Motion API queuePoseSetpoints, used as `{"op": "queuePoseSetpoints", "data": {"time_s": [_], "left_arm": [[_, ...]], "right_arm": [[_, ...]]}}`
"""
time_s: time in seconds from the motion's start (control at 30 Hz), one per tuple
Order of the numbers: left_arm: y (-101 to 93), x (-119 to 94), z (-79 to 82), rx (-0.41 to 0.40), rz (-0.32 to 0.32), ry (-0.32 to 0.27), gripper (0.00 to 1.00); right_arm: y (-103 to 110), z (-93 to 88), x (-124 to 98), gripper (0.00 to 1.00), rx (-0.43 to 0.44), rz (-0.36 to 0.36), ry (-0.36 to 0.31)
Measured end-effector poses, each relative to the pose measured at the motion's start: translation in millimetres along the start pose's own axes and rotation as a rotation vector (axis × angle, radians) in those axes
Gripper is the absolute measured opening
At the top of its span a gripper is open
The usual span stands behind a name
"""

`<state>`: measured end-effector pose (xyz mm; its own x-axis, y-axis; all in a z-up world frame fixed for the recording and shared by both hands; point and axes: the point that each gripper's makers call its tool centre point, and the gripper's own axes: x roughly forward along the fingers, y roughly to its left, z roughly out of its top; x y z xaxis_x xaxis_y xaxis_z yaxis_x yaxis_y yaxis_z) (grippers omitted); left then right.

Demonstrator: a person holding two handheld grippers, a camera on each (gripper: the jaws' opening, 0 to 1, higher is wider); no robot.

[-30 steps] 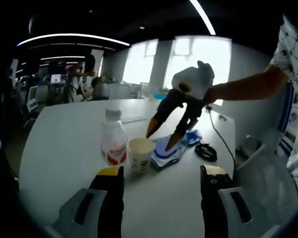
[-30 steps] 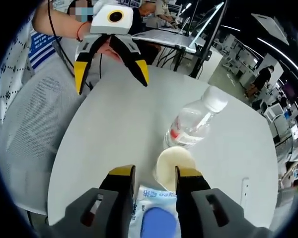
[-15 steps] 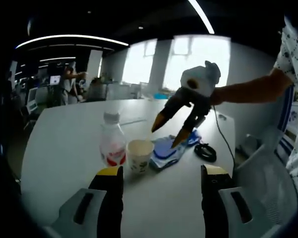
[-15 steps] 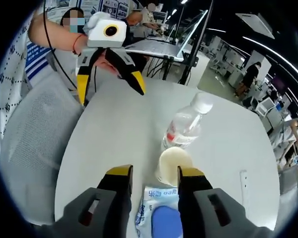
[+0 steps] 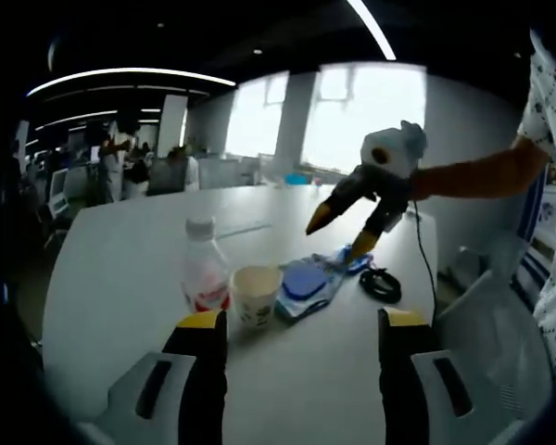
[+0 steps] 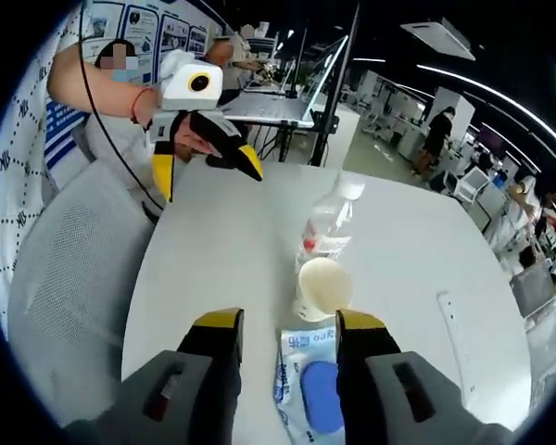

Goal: Arrange the tabletop items into an orderly group along one side of the table until the central work area is clear of visible clutter.

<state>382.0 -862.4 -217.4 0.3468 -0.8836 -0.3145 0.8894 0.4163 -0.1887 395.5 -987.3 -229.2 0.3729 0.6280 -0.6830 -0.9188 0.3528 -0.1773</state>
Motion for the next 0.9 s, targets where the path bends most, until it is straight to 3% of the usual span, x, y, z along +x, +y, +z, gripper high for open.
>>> {"op": "queuePoseSetpoints", "data": {"time_s": [0.53, 0.9], "left_arm": [[-5.5, -3.8, 5.3, 0.020, 0.017, -0.003, 0.74], [-20.0, -5.1, 15.0, 0.054, 0.008, -0.008, 0.75]], "right_arm": [[10.2, -35.7, -58.3, 0.58, 0.149, -0.127, -0.038], [19.4, -59.1, -121.1, 0.63, 0.268, -0.270, -0.111]]}}
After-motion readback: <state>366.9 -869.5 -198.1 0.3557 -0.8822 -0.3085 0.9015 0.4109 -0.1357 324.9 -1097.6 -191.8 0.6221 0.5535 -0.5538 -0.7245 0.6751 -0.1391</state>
